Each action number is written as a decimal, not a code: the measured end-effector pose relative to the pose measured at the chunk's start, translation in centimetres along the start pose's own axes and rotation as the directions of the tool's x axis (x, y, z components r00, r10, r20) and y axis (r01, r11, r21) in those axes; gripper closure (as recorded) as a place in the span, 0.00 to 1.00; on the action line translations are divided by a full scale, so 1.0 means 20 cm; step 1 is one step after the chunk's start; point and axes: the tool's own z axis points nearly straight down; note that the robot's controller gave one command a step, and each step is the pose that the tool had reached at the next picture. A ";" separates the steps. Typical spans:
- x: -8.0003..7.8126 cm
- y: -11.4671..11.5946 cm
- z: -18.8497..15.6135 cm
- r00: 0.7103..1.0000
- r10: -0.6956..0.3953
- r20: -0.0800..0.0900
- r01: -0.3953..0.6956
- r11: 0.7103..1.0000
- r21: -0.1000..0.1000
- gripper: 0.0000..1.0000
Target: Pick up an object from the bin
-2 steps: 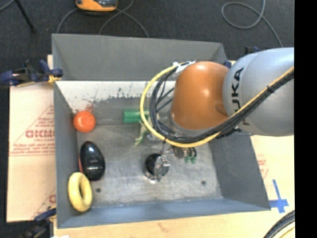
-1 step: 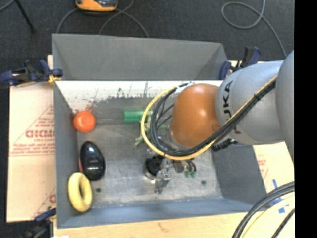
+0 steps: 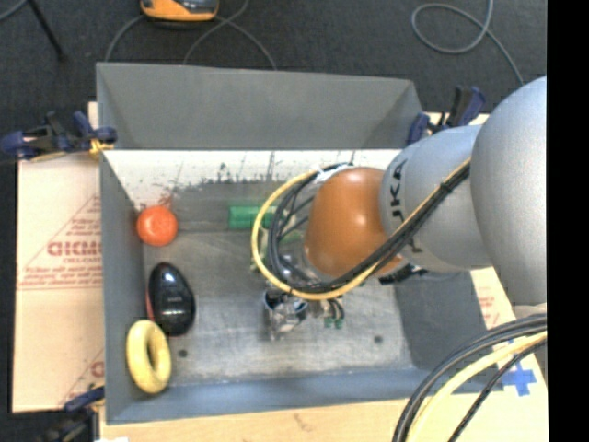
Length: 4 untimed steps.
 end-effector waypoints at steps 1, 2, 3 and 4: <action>0.00 0.00 0.00 1.000 0.001 0.000 -0.001 1.000 0.000 1.00; 0.03 -0.01 -0.21 0.998 0.011 -0.063 -0.011 1.000 0.009 0.00; -0.02 -0.01 -0.38 0.999 0.017 -0.051 -0.017 1.000 0.009 0.00; -0.14 -0.29 0.08 0.995 -0.082 -0.061 0.082 0.997 0.007 1.00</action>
Offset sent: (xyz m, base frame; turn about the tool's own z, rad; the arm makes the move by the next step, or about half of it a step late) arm -0.0037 -0.0028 0.0714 0.0191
